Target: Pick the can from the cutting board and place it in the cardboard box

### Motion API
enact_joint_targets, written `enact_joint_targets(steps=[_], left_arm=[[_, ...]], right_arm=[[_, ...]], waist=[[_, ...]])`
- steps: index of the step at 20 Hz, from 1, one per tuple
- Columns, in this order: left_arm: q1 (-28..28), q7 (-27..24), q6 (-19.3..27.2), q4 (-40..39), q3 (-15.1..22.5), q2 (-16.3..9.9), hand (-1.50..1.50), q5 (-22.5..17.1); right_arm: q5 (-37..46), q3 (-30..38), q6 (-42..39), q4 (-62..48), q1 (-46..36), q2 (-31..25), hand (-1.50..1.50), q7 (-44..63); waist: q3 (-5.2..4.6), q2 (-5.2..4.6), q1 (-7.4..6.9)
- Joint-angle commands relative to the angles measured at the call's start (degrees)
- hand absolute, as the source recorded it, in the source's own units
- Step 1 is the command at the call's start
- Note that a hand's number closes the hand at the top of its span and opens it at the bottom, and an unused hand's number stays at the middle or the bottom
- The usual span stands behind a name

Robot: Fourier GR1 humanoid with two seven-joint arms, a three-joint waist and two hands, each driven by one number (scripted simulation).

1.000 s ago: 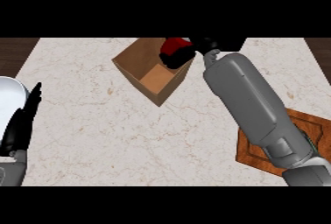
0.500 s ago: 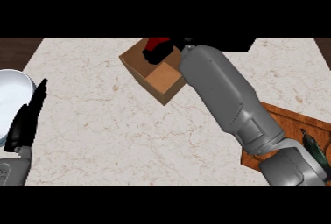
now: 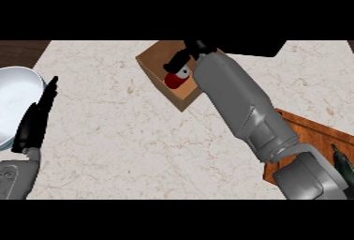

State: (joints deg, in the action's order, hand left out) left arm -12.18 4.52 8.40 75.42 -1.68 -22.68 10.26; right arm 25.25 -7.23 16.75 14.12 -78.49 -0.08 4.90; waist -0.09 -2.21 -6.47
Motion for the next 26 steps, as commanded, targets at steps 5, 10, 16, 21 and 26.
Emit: enact_joint_targets(steps=[5,10,16,21,26], left_arm=[[-1.0,-0.7,-0.8,-0.6,-0.7,-0.7,0.0,0.0],[0.2,-1.3,-0.4,-1.2,-0.8,-0.1,0.0,0.1],[1.6,-1.5,-1.5,-0.8,-2.7,-1.2,0.0,-1.5],[2.7,-1.9,-1.4,-1.6,-3.7,-1.6,0.0,-1.4],[1.4,0.3,-1.1,-1.2,-3.1,-0.6,0.0,-0.6]], right_arm=[[-3.6,2.1,2.3,-2.6,1.4,0.1,-1.5,-6.9],[-7.5,6.0,7.7,0.1,1.4,0.1,-1.5,-13.6],[-14.3,13.9,8.0,1.6,1.5,-2.9,-1.5,-18.9],[-17.8,17.7,1.6,0.9,4.9,-6.7,-1.5,-25.9],[-18.3,19.4,-1.3,-1.3,5.0,-12.5,-1.5,-26.4]], waist=[[0.07,-0.27,-0.82],[0.1,0.0,0.15],[0.13,0.4,1.45],[0.12,0.77,3.02],[0.11,0.87,3.68]])
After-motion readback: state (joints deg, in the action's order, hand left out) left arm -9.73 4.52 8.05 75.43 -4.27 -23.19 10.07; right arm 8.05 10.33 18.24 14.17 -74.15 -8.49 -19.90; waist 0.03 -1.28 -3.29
